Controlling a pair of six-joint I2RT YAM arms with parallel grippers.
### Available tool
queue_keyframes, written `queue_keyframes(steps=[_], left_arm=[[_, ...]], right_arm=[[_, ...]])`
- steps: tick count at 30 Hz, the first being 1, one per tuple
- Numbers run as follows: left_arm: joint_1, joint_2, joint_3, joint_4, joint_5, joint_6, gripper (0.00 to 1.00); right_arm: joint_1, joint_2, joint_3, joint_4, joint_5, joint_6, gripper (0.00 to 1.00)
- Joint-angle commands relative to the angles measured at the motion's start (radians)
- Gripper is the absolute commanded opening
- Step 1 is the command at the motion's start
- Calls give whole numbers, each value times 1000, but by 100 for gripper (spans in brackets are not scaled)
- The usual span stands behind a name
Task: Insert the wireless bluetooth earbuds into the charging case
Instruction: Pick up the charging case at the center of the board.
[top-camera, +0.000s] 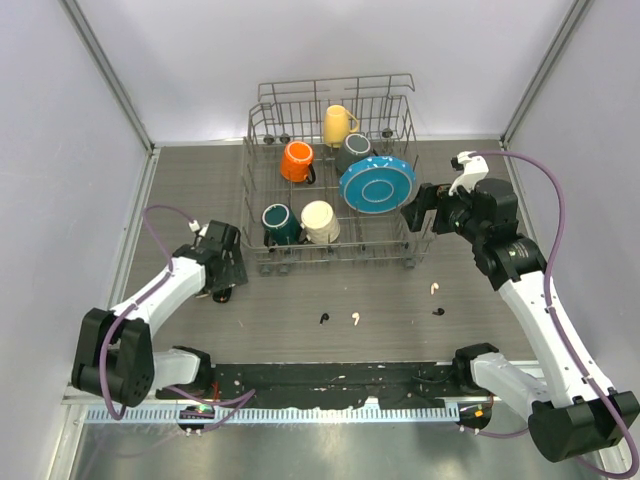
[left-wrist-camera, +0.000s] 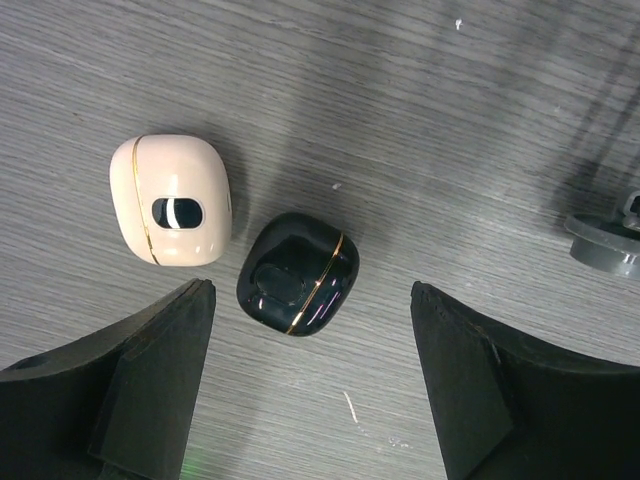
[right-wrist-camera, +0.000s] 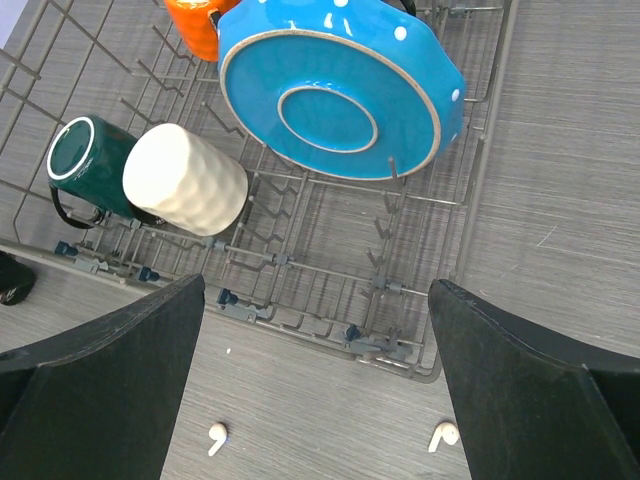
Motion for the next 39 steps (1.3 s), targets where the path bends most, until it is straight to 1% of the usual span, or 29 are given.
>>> queue_keyframes(steps=[1,12,14,15,16,17,20,23,24,25,31,35,36,39], left_arm=[[-2,15,39,9,-6,-2,84],[1,75,9,62,34,-35,84],[1,82,6,67,39,-39,83],[1,87,4,68,42,-41,82],[1,92,1,72,43,-42,78],[1,93,-5,78,45,-45,76],[1,89,-18,85,54,-58,74],[1,66,-30,87,62,-71,69],[0,58,-33,88,66,-78,64],[0,43,-42,90,71,-82,62],[1,-8,-74,101,86,-108,54],[1,-26,-80,105,73,-116,55],[0,-27,-80,105,60,-116,62],[1,-20,-77,107,25,-116,71]], right_arm=[[8,-23,7,43,21,-15,99],[10,-24,4,43,21,-15,99],[8,-24,2,42,21,-13,99],[10,-26,2,43,21,-13,99],[10,-27,1,43,21,-12,99],[11,-29,-1,42,21,-13,99],[10,-29,-1,40,21,-10,99],[11,-33,-3,42,23,-9,99],[11,-40,-4,42,21,-10,99],[13,-40,-4,42,21,-10,99],[21,-56,-6,32,21,-7,99],[25,-67,-12,31,26,-7,99],[25,-69,-13,31,24,-7,99],[25,-73,-15,28,29,-9,99]])
